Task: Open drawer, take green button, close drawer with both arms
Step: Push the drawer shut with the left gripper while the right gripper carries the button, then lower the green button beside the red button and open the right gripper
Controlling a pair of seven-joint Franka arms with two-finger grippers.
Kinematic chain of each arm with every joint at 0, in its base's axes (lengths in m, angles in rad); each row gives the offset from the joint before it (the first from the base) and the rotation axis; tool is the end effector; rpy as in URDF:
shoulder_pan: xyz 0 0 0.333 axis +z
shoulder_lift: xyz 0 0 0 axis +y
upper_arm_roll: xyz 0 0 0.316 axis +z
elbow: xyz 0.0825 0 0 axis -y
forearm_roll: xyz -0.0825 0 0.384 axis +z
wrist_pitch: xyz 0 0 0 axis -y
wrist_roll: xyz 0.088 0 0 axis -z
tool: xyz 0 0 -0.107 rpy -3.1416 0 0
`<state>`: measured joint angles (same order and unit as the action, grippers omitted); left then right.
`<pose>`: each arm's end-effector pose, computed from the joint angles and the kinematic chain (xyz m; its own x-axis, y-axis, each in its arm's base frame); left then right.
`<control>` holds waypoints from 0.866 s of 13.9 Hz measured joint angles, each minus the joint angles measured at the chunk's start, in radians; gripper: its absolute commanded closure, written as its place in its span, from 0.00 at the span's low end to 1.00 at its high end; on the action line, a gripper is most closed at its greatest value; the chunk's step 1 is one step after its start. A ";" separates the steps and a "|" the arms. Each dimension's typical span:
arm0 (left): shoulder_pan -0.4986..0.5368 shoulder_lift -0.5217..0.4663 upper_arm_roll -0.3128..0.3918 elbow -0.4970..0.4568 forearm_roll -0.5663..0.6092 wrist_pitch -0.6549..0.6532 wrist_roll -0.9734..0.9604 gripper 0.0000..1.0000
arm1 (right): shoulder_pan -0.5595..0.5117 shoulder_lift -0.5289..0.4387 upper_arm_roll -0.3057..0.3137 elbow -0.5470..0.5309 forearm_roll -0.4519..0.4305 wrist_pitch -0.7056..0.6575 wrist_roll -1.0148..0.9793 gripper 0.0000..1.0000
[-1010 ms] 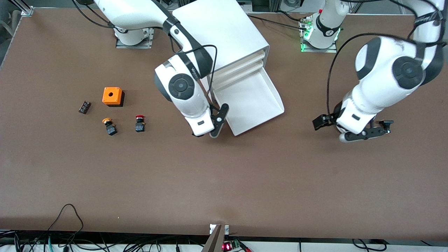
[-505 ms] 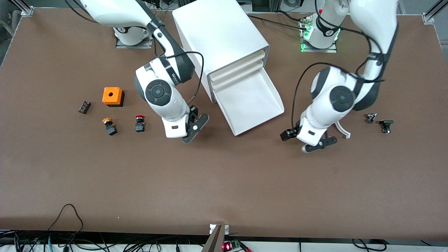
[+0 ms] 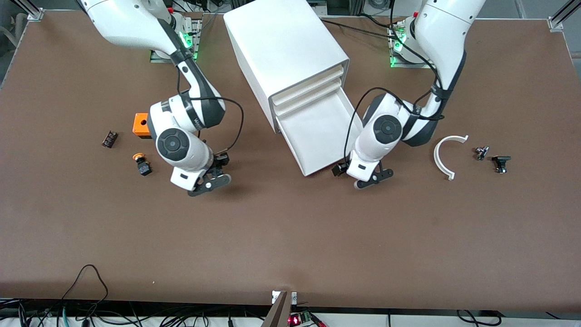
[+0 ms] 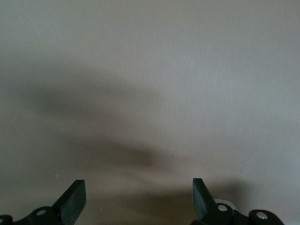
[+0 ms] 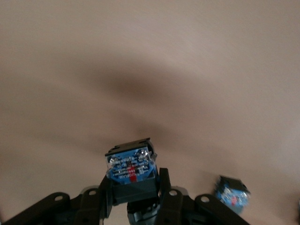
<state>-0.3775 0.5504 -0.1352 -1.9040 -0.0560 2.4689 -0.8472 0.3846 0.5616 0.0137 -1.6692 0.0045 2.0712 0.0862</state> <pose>0.5537 -0.3070 0.2118 0.9205 0.3844 -0.0697 0.3893 -0.9175 0.0812 0.6104 0.2561 0.2667 0.9408 0.2992 -0.1592 0.3035 -0.9528 0.0029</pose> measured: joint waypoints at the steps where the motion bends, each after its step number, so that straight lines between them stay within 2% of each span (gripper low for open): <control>1: -0.013 0.000 -0.001 -0.018 0.000 0.007 -0.001 0.00 | -0.004 -0.006 -0.016 -0.019 0.000 0.002 0.035 0.75; 5: -0.023 -0.012 -0.047 -0.051 0.000 0.015 -0.001 0.00 | -0.021 -0.045 -0.039 -0.147 0.000 0.113 0.163 0.75; 8: -0.022 -0.041 -0.100 -0.101 0.000 0.011 0.000 0.00 | -0.019 -0.079 -0.036 -0.274 0.000 0.254 0.302 0.75; 12: -0.024 -0.072 -0.179 -0.149 0.000 -0.029 0.000 0.00 | -0.012 -0.085 -0.020 -0.378 0.000 0.389 0.446 0.74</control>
<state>-0.4011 0.4785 -0.3137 -2.0534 -0.0559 2.4402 -0.8472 0.3722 0.4769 -0.0065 -2.0472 0.0046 2.4601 0.5323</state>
